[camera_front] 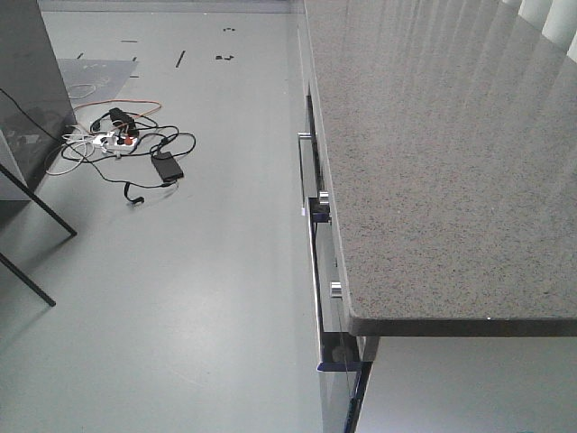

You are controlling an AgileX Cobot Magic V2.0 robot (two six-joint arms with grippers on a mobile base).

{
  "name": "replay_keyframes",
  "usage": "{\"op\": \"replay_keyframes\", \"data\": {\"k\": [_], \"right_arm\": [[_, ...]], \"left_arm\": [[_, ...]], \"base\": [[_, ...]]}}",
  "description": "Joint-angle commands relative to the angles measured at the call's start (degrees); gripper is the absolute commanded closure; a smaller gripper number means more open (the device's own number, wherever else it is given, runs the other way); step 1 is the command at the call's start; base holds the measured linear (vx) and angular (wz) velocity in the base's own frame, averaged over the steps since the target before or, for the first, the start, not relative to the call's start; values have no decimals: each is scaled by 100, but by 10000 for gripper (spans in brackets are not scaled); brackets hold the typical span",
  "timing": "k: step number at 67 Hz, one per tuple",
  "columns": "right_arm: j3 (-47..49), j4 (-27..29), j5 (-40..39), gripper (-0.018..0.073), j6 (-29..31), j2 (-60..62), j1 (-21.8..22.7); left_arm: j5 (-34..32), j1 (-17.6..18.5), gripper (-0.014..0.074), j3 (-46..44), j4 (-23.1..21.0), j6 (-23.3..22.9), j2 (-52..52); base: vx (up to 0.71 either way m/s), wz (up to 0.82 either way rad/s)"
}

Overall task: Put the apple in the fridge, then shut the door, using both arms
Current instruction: 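Lift the apple off the counter with the right gripper, then drive the base away from the counter, holding the apple in the right gripper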

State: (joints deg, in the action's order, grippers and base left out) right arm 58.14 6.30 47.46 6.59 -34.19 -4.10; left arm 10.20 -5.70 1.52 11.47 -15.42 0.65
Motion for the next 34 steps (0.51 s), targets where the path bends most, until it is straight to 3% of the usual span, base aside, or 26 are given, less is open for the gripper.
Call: {"op": "replay_keyframes", "data": {"k": [1, 34], "right_arm": [[-269, 43, -486, 411, 73, 505, 5], [-584, 43, -270, 410, 68, 1020, 5]], "left_arm": [[-397, 24, 604, 89, -32, 3, 92], [-397, 24, 604, 89, -32, 3, 92]], "base": [[0, 0], [0, 0]]}}
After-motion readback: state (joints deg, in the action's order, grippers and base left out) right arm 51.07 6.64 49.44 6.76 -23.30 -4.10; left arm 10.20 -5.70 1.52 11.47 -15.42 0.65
